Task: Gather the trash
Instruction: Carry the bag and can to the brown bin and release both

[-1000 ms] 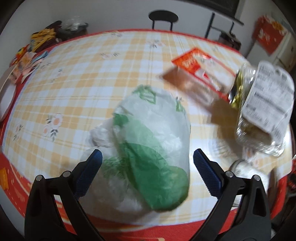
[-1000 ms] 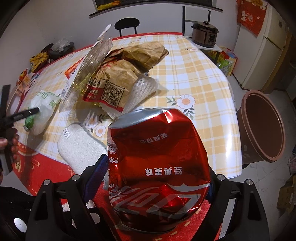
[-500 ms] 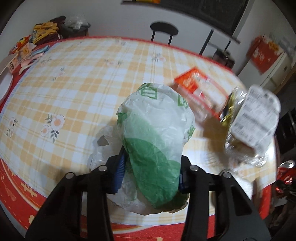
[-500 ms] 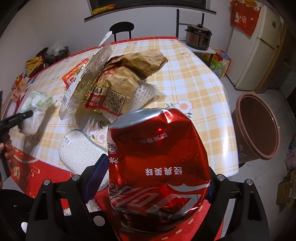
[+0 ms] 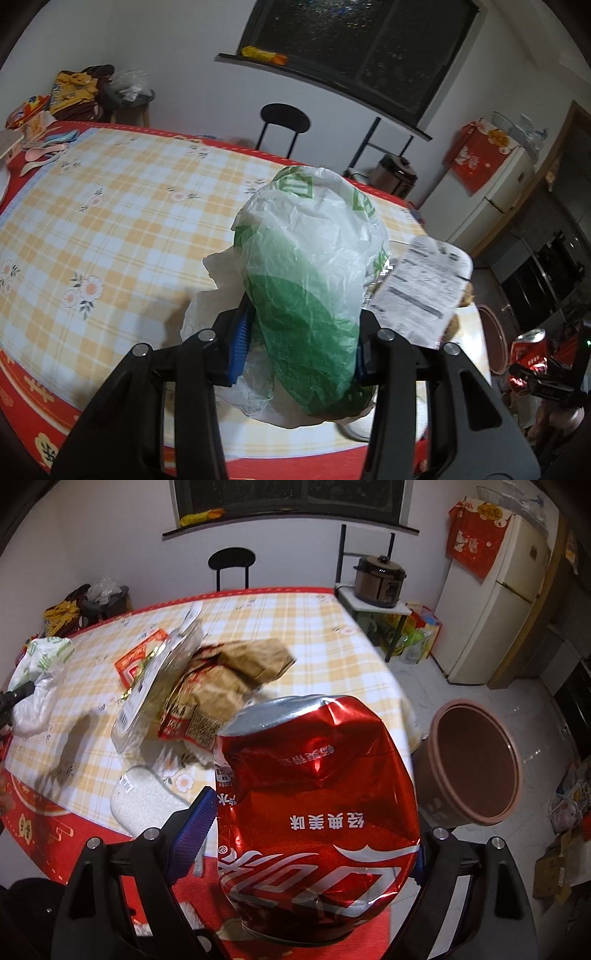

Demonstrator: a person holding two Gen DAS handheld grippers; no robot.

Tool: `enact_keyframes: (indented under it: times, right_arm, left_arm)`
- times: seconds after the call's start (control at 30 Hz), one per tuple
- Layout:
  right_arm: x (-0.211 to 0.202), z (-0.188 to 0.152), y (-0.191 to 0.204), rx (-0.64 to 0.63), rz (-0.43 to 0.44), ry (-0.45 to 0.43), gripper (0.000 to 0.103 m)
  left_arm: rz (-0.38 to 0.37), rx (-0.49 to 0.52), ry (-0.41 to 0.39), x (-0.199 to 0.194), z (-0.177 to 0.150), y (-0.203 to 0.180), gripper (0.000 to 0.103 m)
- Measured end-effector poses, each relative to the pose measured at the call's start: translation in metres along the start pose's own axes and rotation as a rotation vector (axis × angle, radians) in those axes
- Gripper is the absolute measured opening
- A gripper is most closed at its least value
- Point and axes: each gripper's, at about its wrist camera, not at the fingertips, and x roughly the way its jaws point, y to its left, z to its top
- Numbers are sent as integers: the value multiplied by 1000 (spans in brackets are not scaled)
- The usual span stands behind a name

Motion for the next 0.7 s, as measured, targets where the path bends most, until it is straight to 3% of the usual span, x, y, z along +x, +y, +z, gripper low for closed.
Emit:
enact_keyframes:
  times: [0.2, 0.4, 0.7]
  right_arm:
    - [-7, -1, -33, 32, 14, -32, 85]
    - [-10, -2, -85, 39, 40, -48, 85]
    - [-12, -2, -193, 129, 76, -98, 85]
  left_arm:
    - [-33, 77, -18, -9, 1, -45, 45]
    - [-51, 127, -62, -13, 5, -115, 45]
    - [-140, 284, -10, 24, 1, -275, 45]
